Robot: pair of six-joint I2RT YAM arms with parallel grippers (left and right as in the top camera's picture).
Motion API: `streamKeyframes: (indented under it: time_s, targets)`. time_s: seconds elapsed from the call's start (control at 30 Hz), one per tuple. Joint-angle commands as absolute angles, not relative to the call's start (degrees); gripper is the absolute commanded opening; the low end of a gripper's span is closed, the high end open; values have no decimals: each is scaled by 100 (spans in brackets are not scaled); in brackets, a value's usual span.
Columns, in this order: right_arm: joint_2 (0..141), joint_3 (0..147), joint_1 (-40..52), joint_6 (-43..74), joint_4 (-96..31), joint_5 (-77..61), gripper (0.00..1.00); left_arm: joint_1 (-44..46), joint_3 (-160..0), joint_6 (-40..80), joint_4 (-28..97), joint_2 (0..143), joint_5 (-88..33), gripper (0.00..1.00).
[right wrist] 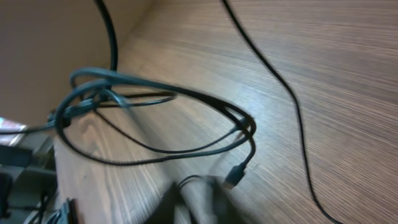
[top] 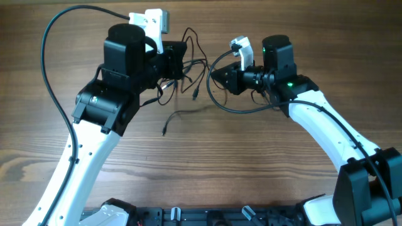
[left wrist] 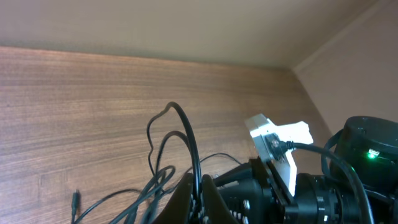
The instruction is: Untangle cables
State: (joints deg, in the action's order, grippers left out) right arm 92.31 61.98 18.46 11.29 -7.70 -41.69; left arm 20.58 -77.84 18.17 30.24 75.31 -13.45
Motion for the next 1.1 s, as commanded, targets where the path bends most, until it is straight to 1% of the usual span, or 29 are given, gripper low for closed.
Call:
streamKeyframes:
  time_s: [0.0, 0.1, 0.2, 0.3, 0.43, 0.63, 0.67, 0.73, 0.93, 1.07]
  targets:
    - [9327, 6294, 1793, 1568, -775, -3498, 4, 2051, -7800, 1844, 3124, 7489, -1105, 4]
    - [9321, 6294, 1385, 2082, -945, -3448, 4, 2040, -7789, 1409, 3505, 7502, -69, 4]
    - [9310, 6296, 934, 2097, -1345, -3468, 4, 1938, -7789, 1212, 3763, 7671, 539, 4]
    - [9183, 6296, 515, 1933, -1466, -3603, 4, 1678, -7789, 1197, 3811, 8064, 545, 4]
    - [8512, 6322, -78, 1935, -1520, -3583, 4, 1398, -7787, 1192, 3828, 8930, 552, 4]
    - [7767, 6584, -1627, 1507, -2770, -3542, 4, 685, -7782, 1199, 3828, 9904, 587, 4]
    - [7736, 6584, -1732, 1446, -2886, -3540, 5, 646, -7782, 1227, 3826, 9926, 587, 4]
    - [7738, 6584, -1758, 1350, -3039, -3538, 4, 642, -7782, 1240, 3820, 9935, 416, 4]
    - [7741, 6582, -1737, 1341, -3299, -3538, 4, 744, -7782, 1243, 3835, 9935, -967, 4]
    - [7741, 6578, -1540, 1194, -3527, -3312, 4, 1439, -7782, 1243, 3739, 9935, -1090, 4]
